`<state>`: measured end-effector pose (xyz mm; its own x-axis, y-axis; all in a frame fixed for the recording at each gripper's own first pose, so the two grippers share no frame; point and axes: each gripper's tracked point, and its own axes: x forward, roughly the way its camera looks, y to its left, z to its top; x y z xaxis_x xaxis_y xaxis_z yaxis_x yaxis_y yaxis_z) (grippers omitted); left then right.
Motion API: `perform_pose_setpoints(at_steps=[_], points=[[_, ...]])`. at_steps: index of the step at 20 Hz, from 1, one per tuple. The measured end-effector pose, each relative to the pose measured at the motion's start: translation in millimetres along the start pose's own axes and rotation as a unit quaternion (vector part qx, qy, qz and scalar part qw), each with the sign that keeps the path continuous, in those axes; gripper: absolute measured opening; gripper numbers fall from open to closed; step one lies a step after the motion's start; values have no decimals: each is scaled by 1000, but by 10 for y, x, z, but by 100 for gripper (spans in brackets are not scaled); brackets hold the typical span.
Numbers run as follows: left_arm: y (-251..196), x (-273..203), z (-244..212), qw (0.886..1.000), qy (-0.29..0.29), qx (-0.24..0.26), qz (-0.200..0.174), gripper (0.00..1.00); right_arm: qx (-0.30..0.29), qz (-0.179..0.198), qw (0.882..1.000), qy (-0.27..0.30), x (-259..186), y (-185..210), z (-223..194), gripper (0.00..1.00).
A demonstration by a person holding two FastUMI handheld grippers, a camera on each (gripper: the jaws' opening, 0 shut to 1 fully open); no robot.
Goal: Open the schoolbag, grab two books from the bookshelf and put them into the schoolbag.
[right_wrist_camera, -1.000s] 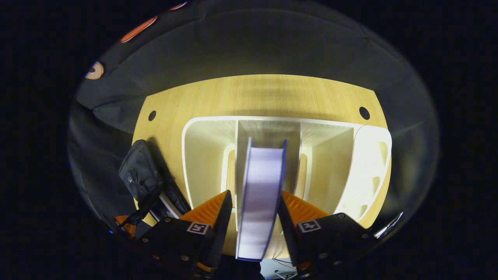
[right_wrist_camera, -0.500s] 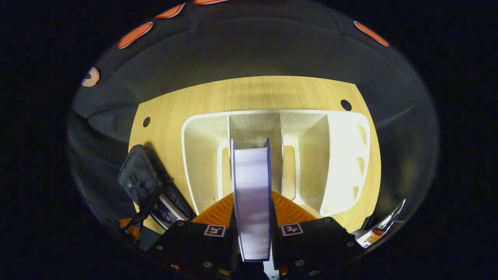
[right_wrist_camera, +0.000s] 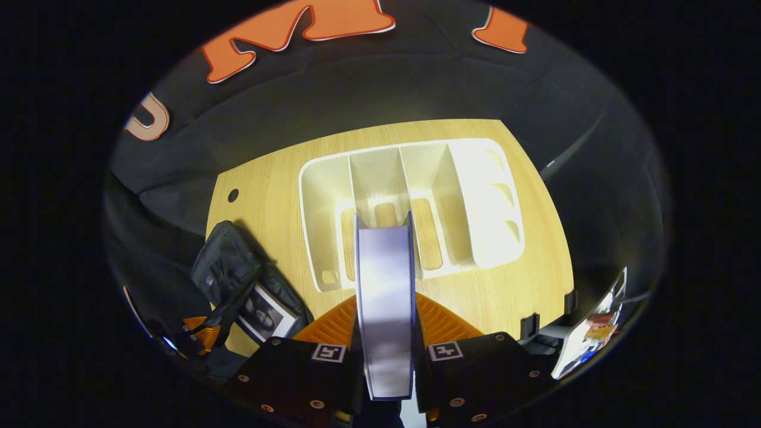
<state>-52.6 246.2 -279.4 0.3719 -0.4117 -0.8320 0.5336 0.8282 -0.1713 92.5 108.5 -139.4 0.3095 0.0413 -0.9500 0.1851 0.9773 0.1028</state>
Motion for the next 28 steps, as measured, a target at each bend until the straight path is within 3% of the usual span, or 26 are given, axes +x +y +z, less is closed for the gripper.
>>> perform_pose_setpoints(at_steps=[5,13,16,23,28], points=[[-28,2,-51,999,0,13,-29,5,32,17,999,-6,-241,72,-611,36],[16,-50,31,999,2,35,-26,5,131,117,983,-60,-668,368,-1152,35],[36,-86,140,999,-5,32,-28,5,165,185,967,-54,-532,726,-1309,35],[100,-164,343,999,-30,25,-22,5,194,293,936,-36,101,1627,-1497,34],[64,-160,420,999,-36,24,-15,5,213,340,915,-42,472,2090,-1572,34]])
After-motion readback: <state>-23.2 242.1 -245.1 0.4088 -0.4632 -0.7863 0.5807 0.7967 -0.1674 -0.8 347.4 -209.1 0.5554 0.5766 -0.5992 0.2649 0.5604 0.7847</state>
